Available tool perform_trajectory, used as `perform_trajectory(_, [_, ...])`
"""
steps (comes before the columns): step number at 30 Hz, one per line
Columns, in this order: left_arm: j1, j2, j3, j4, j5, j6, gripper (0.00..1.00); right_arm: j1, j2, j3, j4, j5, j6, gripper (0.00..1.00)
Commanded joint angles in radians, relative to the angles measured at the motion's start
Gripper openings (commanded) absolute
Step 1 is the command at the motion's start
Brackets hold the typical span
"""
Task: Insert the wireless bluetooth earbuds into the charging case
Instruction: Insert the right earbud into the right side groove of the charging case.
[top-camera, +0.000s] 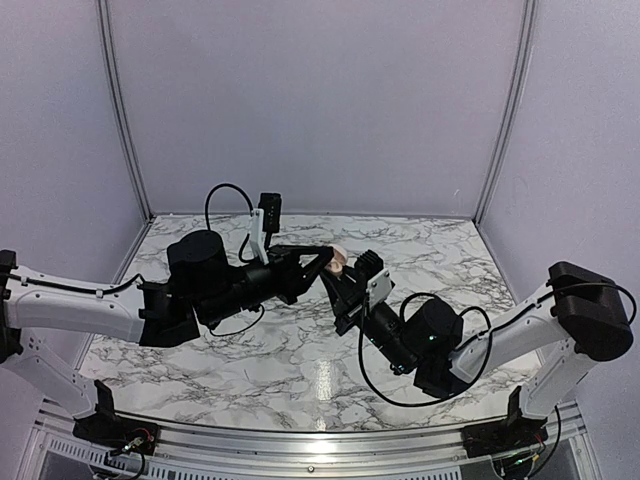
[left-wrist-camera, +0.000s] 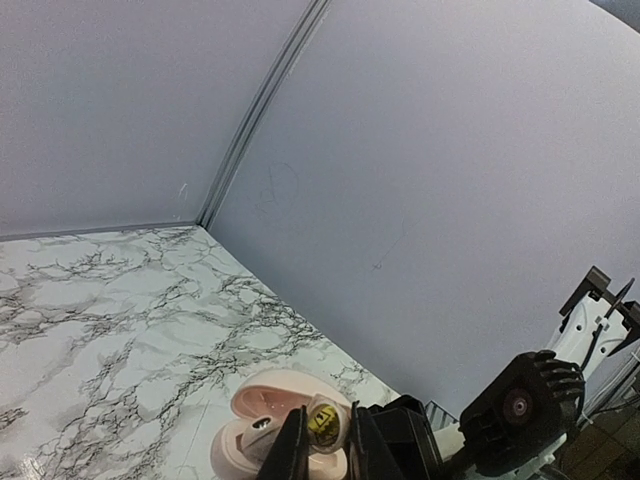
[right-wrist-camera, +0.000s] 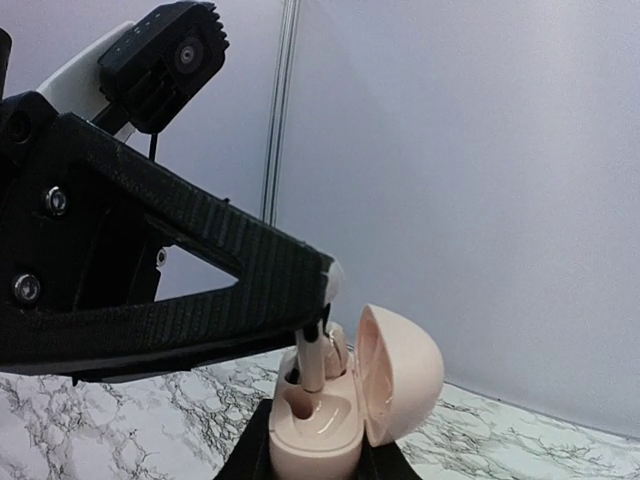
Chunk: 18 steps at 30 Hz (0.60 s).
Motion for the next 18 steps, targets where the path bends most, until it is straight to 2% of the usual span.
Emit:
perform_trajectory(1, [-0.001, 0.006, 0.016, 0.027, -0.022, -0.01, 0.14, 0.008, -0.012, 0.029, 0.015, 0.021, 0.01, 0.0])
perform_trajectory(18, [-0.001, 0.021, 0.008, 0.02, -0.047, -0.043, 0.15, 0.009, -0.015, 0.043, 0.022, 0.043, -0.008, 0.0])
